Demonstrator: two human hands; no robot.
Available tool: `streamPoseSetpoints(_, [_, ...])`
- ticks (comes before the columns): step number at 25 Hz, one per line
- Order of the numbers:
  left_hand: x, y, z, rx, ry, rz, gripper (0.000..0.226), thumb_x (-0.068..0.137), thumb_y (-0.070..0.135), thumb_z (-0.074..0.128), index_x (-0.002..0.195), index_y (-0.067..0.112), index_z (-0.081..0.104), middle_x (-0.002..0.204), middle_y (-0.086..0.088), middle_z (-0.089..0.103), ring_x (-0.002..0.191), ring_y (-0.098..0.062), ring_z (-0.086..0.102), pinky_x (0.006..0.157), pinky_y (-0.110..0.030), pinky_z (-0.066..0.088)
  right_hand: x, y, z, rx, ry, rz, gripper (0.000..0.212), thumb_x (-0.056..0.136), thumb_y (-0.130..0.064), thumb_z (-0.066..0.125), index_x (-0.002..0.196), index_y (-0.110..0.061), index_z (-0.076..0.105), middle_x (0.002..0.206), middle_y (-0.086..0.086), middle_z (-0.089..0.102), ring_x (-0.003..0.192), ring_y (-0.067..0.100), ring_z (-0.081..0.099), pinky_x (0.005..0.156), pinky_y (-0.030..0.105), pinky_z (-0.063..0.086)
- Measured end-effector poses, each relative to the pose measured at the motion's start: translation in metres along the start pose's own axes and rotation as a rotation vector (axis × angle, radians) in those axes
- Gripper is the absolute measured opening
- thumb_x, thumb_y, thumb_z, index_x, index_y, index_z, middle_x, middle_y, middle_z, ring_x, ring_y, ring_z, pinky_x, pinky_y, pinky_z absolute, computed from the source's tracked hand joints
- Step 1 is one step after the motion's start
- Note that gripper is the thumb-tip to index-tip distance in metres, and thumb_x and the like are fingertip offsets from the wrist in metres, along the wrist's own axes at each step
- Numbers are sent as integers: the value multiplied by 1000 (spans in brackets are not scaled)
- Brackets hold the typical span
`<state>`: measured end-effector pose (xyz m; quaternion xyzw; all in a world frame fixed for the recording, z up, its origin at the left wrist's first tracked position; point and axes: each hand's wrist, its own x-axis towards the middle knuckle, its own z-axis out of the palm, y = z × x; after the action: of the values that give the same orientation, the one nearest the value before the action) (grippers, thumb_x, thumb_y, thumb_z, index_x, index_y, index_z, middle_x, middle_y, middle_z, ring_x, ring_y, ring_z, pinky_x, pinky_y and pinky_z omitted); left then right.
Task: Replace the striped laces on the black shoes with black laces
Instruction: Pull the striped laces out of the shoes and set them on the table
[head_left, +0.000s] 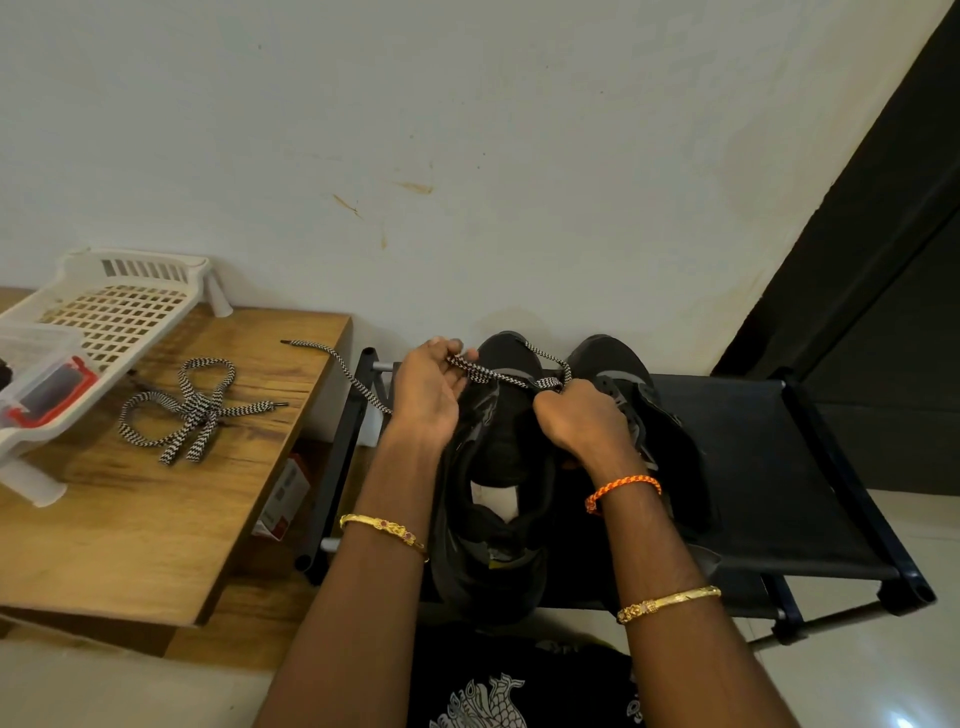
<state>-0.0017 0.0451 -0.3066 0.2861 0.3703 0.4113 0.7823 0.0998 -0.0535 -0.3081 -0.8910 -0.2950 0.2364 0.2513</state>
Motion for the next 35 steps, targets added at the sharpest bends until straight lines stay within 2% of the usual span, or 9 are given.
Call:
streamPoseSetpoints(4, [-5, -21, 11, 1219, -69, 363, 9, 86, 20, 59, 93, 25, 61, 86, 4, 62, 86, -15, 55, 87, -21, 36, 2, 0, 0, 10, 3, 4, 43, 86, -32, 43, 117, -5, 55, 115, 16, 60, 102, 34, 56, 77, 33, 45])
streamPoseSetpoints(6, [-7, -30, 14, 1457, -78, 379, 12, 83, 23, 63, 92, 29, 67, 107, 2, 64, 101, -16, 55, 90, -22, 29, 1, -1, 0, 14, 13, 3, 41, 86, -32, 43, 114, -5, 56, 113, 16, 60, 95, 32, 54, 72, 30, 38])
streamPoseSetpoints(9, [-5, -35, 15, 1482, 7, 412, 11, 86, 27, 62, 90, 29, 71, 113, -3, 62, 109, -24, 54, 91, -40, 30, 1, -2, 0, 17, 14, 6, 40, 87, -33, 45, 115, -6, 56, 114, 16, 60, 92, 31, 52, 71, 29, 36])
streamPoseSetpoints(16, [-7, -26, 11, 1224, 107, 345, 17, 86, 22, 63, 72, 32, 60, 126, 3, 34, 122, -17, 31, 101, -39, 24, -1, -3, 0, 16, -1, 31, 43, 85, -33, 43, 116, -6, 55, 114, 14, 59, 102, 33, 56, 84, 39, 51])
streamPoseSetpoints(21, [-3, 0, 4, 476, 154, 279, 18, 95, 11, 50, 82, 22, 55, 97, 6, 60, 92, -8, 55, 76, -19, 42, -2, -2, 0, 36, -12, 35, 36, 84, -31, 44, 110, -8, 54, 109, 13, 58, 101, 33, 57, 85, 44, 53])
streamPoseSetpoints(24, [0, 7, -2, 85, 114, 134, 23, 95, -3, 35, 82, 13, 46, 81, -1, 59, 76, -13, 61, 68, -21, 47, -1, -1, 0, 13, -20, 21, 25, 84, -31, 43, 100, -13, 49, 110, 15, 61, 101, 34, 59, 79, 37, 50])
streamPoseSetpoints(26, [-3, 4, 0, 367, 102, 178, 21, 90, -1, 38, 84, 17, 48, 75, 1, 54, 66, -13, 54, 64, -24, 44, -1, -1, 0, 10, -21, 29, 36, 86, -32, 42, 109, -7, 54, 113, 16, 62, 101, 34, 59, 80, 37, 50])
streamPoseSetpoints(30, [-11, -20, 9, 1388, -83, 421, 8, 86, 28, 58, 84, 32, 65, 91, 12, 66, 92, -11, 53, 85, -35, 30, -1, -3, 1, 1, -11, 30, 45, 88, -34, 42, 120, -5, 53, 111, 15, 62, 99, 31, 59, 78, 37, 49])
streamPoseSetpoints(35, [-10, -32, 15, 1517, 12, 482, 13, 87, 25, 60, 88, 27, 73, 101, 2, 68, 102, -20, 56, 81, -36, 22, -1, -3, 2, 9, -16, 23, 40, 89, -35, 43, 113, -7, 56, 106, 13, 63, 94, 29, 60, 74, 34, 48])
